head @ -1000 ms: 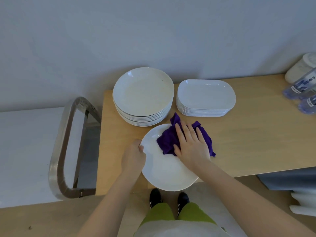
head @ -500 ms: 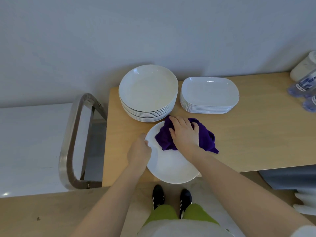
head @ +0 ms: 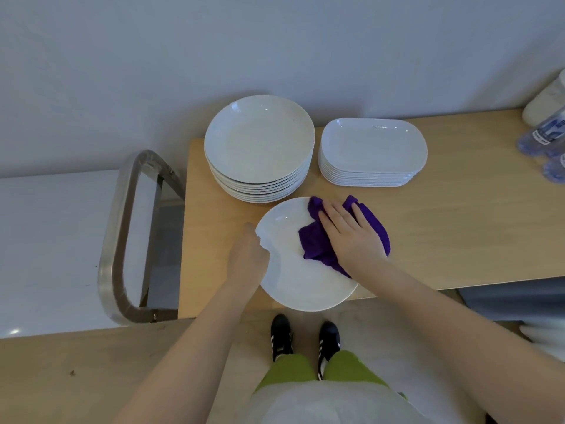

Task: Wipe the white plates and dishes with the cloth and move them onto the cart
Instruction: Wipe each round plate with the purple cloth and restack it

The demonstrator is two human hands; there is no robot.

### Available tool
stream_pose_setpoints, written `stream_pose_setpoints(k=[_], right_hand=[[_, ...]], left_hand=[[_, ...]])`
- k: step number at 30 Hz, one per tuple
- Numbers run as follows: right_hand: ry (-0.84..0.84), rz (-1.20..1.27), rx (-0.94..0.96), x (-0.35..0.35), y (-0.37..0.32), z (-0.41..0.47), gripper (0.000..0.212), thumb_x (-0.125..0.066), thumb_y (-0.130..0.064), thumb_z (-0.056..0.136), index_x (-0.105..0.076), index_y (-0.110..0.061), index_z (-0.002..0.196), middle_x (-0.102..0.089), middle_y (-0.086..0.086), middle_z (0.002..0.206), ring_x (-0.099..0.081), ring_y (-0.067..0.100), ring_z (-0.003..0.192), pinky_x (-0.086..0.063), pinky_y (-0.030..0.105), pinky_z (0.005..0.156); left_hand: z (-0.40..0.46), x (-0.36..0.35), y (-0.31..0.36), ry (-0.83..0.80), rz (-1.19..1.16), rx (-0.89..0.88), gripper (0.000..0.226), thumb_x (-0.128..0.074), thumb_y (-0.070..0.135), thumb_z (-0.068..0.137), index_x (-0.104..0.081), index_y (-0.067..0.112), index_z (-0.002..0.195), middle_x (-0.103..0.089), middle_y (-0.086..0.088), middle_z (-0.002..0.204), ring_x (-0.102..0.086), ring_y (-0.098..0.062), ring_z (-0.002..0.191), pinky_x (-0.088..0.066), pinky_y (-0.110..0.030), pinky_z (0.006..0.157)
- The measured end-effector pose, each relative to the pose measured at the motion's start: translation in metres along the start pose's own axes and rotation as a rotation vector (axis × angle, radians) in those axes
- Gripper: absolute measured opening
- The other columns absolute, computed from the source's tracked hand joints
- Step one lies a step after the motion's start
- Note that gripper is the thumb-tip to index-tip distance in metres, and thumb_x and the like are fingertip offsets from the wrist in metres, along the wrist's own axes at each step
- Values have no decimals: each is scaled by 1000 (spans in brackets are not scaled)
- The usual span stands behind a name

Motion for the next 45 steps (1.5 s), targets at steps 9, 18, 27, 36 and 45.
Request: stream_pose_setpoints(k=[9, 18, 27, 36, 45], right_hand=[[-117, 235, -124, -9, -41, -40, 60, -37, -37, 98, -27, -6, 148, -24, 13, 155, -25, 23, 142, -10, 39, 118], [-153, 672, -14, -2, -119, -20, 52, -28, -30, 102, -19, -18, 151, -7, -4, 160, -1, 11, 146, 0, 35, 118], [-186, 452, 156, -8, -81, -71, 52, -29, -42, 100, -25, -25, 149, -17, -6, 158, -19, 11, 143, -15, 28, 116], [-71, 212, -120, -14, -8, -34, 59, -26, -30, 103, -4, -4, 151, 2, 11, 159, 0, 22, 147, -3, 33, 118], [-25, 343, -177, -4, -46, 37, 61, -30, -29, 101, -4, -4, 151, 0, 11, 159, 1, 22, 147, -6, 37, 120]], left_hand=[[6, -3, -2, -45, 46, -8, 14, -39, 4, 92, -45, 14, 99, -44, 6, 73, -45, -13, 63, -32, -25, 49], [10, -3, 0, -93, 111, -24, 19, -42, 4, 92, -53, 6, 108, -59, -11, 95, -50, -25, 79, -39, -32, 68], [7, 0, 2, -47, 139, -21, 25, -40, 1, 93, -50, 5, 115, -57, -10, 98, -47, -18, 75, -34, -27, 57], [10, -3, -7, -29, 42, 15, 27, -41, 1, 92, -52, 11, 115, -46, 8, 77, -46, -8, 67, -34, -22, 50], [9, -4, -8, -36, 57, -19, 22, -41, 6, 95, -52, 10, 114, -43, 11, 73, -43, -4, 63, -29, -19, 49]])
Point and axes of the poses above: each hand's wrist, its own z-axis towards the middle knuckle, its own x-axis out of the back of the hand, y = z × x, the point moved 10 cm from there along z, towards the middle knuckle
